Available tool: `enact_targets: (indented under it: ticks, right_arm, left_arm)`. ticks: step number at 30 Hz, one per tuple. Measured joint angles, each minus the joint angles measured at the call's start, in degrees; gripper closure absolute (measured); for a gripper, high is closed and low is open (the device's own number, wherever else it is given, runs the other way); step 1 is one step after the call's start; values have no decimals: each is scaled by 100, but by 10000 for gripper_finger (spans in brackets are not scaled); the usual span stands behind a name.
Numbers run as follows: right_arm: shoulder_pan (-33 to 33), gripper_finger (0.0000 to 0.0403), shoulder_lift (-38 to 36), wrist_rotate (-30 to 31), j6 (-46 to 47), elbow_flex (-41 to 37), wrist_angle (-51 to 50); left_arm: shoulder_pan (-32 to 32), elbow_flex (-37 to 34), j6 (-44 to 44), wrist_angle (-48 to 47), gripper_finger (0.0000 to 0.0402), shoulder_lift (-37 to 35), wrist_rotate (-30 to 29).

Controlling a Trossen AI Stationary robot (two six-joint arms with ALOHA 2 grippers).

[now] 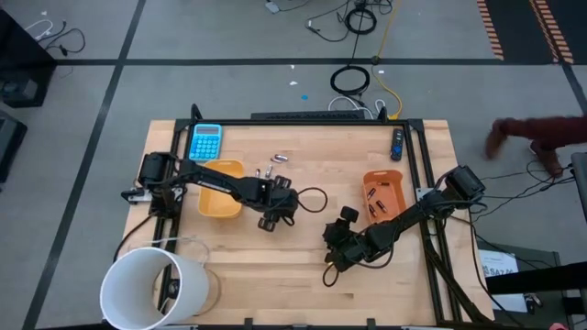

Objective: Sort batteries
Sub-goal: Put the silver battery into the yellow bin

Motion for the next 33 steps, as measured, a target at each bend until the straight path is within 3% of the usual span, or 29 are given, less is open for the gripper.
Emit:
enact_targets:
  ticks: [8,21,29,33]
  right_arm:
    - [112,250,0,-4,-52,-2,366]
    - [109,250,0,-2,14,-2,353]
    - [109,250,0,-2,14,-2,346]
    - [111,250,0,-2,14,-2,346]
  left_arm:
    - [146,0,822,542,176,2,27]
    - [574,7,1255,836,176,368,932]
    - [579,24,1118,831,179,456,950]
    - [573,22,724,785,206,462,955]
